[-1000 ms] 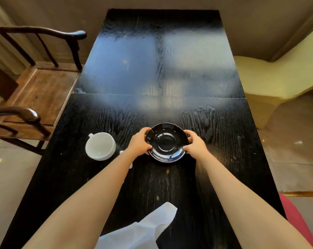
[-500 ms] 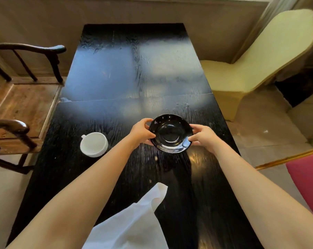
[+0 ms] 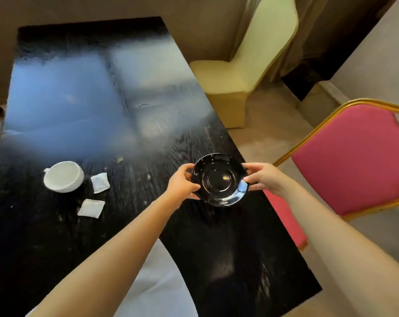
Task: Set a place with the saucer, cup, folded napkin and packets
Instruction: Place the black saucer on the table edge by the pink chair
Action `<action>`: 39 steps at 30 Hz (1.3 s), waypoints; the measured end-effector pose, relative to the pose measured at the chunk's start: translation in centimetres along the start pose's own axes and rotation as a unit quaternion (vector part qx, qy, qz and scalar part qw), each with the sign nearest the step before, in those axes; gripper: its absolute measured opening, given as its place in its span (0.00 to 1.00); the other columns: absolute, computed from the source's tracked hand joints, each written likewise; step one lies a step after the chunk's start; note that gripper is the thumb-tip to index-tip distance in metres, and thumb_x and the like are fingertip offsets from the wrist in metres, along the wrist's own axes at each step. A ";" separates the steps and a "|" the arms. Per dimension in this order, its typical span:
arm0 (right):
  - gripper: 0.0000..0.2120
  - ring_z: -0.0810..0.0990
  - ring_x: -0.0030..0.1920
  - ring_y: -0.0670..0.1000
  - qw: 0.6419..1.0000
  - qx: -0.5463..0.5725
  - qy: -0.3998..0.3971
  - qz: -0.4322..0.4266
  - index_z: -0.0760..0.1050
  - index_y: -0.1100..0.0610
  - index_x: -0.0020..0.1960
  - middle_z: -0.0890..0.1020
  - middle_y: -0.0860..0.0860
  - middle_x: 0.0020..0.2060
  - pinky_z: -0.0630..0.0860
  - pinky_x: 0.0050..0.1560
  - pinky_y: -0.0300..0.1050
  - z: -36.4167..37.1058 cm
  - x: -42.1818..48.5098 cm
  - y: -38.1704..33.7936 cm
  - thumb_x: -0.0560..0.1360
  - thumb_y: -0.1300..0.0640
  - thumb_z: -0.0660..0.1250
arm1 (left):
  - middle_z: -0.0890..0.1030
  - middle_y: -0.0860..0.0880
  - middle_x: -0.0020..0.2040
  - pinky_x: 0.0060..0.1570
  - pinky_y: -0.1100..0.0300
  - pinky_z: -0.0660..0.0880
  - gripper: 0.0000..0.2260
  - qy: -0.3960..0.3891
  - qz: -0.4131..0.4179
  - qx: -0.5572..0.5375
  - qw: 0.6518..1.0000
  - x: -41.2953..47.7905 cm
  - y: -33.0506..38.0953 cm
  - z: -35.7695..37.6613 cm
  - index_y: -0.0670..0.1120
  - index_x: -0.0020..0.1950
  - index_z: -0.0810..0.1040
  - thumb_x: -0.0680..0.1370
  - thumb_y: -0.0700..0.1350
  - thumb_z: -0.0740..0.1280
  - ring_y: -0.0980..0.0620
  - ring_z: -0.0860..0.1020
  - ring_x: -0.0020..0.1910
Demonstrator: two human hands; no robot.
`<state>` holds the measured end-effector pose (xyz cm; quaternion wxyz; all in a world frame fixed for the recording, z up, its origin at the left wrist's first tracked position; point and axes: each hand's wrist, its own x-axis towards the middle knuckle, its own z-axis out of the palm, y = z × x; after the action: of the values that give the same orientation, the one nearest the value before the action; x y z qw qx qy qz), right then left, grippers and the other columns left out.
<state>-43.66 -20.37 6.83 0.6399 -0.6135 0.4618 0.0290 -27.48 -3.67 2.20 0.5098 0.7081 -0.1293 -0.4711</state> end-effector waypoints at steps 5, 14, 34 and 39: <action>0.26 0.80 0.41 0.52 0.998 -0.034 0.019 0.045 0.72 0.61 0.64 0.77 0.56 0.44 0.81 0.34 0.41 -3.4 -1.9 7.3 0.69 0.78 0.60 | 0.74 0.48 0.50 0.36 0.54 0.82 0.28 -0.017 -0.030 0.029 0.999 -2.0 -4.4 6.7 0.49 0.68 0.68 0.72 0.28 0.65 0.45 0.78 0.53; 0.28 0.77 0.48 0.57 0.996 -0.009 0.044 0.083 0.70 0.62 0.67 0.74 0.59 0.49 0.80 0.30 0.41 -7.3 -2.1 16.3 0.69 0.78 0.60 | 0.75 0.47 0.53 0.40 0.52 0.83 0.28 0.013 -0.069 0.081 0.994 -4.4 -9.8 14.3 0.51 0.67 0.67 0.72 0.29 0.65 0.47 0.78 0.51; 0.26 0.79 0.52 0.58 0.997 -0.062 0.004 0.055 0.67 0.58 0.70 0.73 0.60 0.59 0.82 0.39 0.45 -8.2 -0.1 16.1 0.73 0.72 0.62 | 0.73 0.50 0.52 0.38 0.56 0.82 0.29 0.047 -0.046 0.196 0.978 -3.0 -10.1 14.1 0.52 0.71 0.60 0.74 0.36 0.67 0.52 0.79 0.42; 0.28 0.76 0.54 0.56 0.966 -0.245 -0.052 0.068 0.61 0.56 0.72 0.75 0.57 0.57 0.78 0.49 0.49 -9.5 0.1 12.1 0.75 0.63 0.64 | 0.78 0.46 0.59 0.53 0.53 0.78 0.21 0.048 0.008 0.374 0.926 -3.2 -7.6 10.3 0.47 0.70 0.65 0.78 0.48 0.62 0.48 0.79 0.51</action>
<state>-56.17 -25.14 -0.78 0.4900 -0.7159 0.4476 0.2168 -39.61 -4.32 -2.82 0.2167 0.8683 -0.2769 -0.3499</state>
